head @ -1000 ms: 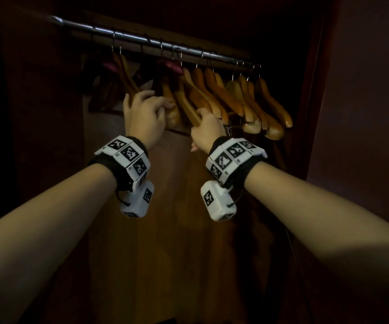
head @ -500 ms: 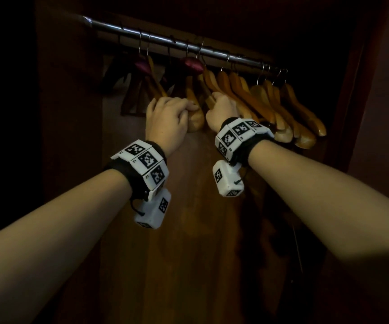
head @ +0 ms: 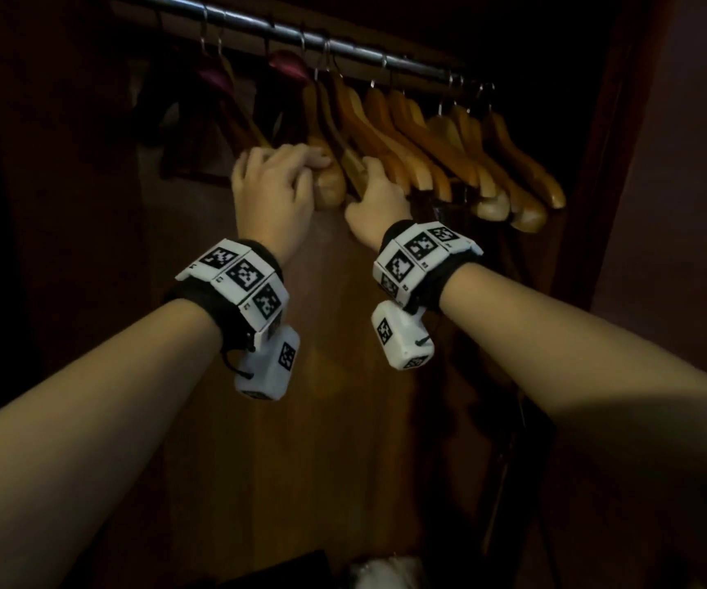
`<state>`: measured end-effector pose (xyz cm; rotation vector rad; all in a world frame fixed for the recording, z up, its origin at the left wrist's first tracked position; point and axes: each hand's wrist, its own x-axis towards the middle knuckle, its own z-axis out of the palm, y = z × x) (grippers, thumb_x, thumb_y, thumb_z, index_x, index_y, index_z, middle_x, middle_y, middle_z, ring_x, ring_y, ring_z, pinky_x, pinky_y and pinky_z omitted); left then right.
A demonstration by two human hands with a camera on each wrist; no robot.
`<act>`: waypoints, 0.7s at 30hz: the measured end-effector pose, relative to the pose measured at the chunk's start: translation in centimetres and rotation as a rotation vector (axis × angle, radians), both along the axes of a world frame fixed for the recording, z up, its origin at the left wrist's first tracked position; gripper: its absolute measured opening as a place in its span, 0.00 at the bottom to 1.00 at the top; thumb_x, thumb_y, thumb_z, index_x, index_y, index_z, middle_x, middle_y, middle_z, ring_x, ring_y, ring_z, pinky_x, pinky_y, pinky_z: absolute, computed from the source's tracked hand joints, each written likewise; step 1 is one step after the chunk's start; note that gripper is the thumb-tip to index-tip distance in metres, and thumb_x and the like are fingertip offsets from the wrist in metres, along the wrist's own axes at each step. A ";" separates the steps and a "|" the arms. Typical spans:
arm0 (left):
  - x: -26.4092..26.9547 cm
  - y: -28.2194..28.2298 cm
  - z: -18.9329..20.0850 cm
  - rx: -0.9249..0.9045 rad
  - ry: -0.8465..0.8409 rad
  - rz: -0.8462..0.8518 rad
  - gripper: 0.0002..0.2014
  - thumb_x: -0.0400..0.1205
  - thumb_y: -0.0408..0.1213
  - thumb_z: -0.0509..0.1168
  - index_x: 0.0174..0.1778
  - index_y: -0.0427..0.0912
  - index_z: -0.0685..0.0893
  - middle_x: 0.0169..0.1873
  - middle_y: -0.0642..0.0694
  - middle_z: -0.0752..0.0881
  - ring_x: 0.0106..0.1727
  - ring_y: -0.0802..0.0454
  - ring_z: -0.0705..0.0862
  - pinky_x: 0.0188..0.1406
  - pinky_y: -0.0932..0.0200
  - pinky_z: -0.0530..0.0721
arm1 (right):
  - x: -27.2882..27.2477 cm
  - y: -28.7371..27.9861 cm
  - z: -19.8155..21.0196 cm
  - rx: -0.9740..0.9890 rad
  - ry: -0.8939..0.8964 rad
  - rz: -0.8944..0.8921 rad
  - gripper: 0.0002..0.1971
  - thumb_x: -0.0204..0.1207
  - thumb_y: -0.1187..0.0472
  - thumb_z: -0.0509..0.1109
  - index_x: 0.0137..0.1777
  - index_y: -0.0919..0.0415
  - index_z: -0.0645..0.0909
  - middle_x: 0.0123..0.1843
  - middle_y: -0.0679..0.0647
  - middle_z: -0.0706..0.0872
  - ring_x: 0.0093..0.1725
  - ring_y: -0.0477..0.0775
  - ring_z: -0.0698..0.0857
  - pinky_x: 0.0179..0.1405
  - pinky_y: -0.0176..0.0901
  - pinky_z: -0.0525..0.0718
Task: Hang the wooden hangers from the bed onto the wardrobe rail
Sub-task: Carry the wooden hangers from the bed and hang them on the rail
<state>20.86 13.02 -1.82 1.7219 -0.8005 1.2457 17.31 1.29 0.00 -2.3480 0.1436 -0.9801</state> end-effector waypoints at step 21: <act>-19.4 -21.8 -16.5 0.151 0.448 -0.597 0.18 0.80 0.27 0.59 0.66 0.43 0.76 0.52 0.44 0.84 0.48 0.45 0.84 0.48 0.50 0.82 | -31.9 -15.9 -10.5 0.133 0.003 -0.099 0.06 0.80 0.59 0.64 0.53 0.56 0.81 0.28 0.52 0.85 0.26 0.53 0.85 0.33 0.49 0.89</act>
